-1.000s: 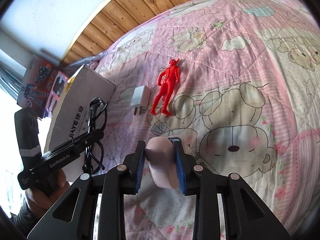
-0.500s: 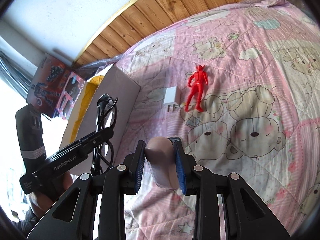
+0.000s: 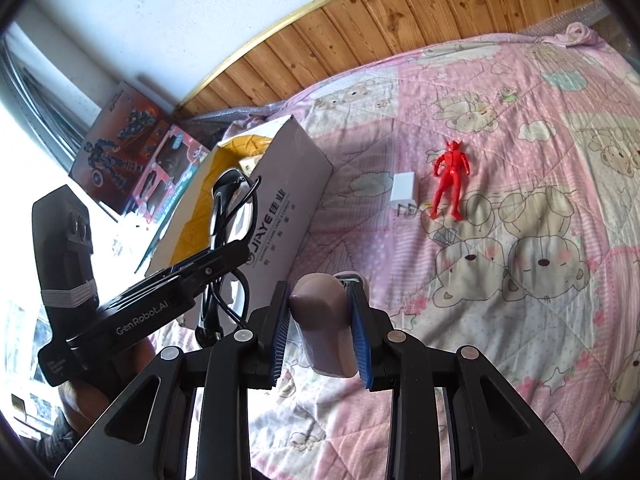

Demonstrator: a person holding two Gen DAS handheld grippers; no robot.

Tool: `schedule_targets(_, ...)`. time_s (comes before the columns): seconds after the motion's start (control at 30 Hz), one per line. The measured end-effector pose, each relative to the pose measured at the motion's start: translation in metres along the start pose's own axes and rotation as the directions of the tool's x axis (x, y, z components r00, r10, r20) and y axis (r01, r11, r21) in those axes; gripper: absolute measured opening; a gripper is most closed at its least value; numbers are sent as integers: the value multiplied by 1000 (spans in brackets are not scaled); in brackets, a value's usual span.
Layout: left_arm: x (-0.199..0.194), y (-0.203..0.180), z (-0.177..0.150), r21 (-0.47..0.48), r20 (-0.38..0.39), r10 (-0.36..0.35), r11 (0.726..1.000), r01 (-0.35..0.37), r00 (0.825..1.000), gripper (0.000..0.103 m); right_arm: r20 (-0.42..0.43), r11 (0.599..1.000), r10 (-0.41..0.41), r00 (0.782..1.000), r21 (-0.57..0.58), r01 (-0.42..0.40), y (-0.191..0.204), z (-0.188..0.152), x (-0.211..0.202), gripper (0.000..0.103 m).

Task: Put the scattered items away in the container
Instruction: 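Lift and carry the glasses with the left tool while the right tool carries the stapler over the box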

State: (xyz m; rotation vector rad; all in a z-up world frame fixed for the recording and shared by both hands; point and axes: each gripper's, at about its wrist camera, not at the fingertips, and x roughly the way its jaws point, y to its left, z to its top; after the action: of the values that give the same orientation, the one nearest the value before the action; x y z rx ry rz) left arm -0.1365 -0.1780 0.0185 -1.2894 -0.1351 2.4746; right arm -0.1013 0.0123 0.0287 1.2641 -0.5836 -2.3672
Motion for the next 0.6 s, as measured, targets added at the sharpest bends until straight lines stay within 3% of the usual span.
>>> schedule_targets(0.6, -46, 38, -5, -62, 77, 1, 998, 4, 997, 38, 3, 993, 39, 999, -112, -38, 73, 1, -1, 30)
